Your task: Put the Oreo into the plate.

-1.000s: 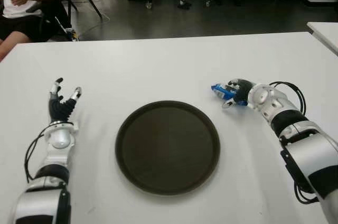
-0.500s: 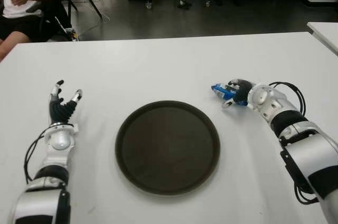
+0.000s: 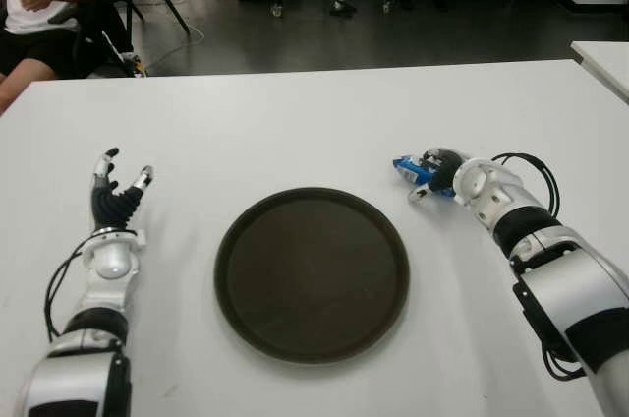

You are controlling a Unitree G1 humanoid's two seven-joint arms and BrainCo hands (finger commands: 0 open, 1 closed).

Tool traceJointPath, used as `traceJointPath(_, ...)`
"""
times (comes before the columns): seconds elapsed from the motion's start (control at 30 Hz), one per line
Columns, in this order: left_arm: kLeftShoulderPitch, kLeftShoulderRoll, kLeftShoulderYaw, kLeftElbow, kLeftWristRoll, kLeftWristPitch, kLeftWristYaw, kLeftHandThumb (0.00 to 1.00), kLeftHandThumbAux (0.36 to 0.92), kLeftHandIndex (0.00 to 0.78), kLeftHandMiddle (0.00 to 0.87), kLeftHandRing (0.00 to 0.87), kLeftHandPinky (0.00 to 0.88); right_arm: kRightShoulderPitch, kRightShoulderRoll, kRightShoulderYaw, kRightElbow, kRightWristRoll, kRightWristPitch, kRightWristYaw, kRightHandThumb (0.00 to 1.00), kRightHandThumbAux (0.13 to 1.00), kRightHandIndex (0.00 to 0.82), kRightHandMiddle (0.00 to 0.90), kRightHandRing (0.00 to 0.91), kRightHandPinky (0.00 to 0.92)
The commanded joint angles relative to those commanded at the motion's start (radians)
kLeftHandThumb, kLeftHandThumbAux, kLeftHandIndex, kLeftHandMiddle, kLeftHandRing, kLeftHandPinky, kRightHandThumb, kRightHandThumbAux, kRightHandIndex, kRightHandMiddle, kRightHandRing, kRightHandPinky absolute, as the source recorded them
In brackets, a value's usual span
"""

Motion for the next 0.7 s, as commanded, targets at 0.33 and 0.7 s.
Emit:
traceJointPath(0.33, 0.001, 0.001, -0.004, -0.002, 0.002, 0.005, 0.010, 0.000, 0.606, 0.000, 0.000, 0.000, 0.000, 0.000, 0.004, 0.000, 0.000, -0.003, 0.002, 0.007, 0.000, 0.743, 0.011, 0.079, 0.044, 0.000)
traceJointPath(0.7, 0.001, -0.005, -0.002, -0.007, -0.008, 0.000, -0.007, 0.000, 0.611, 0.000, 0.000, 0.000, 0.000, 0.046, 0.021, -0.088, -0.016, 0.051, -0.030, -0.330, 0.296, 0.788, 0.269, 0.197, 0.188, 0.208)
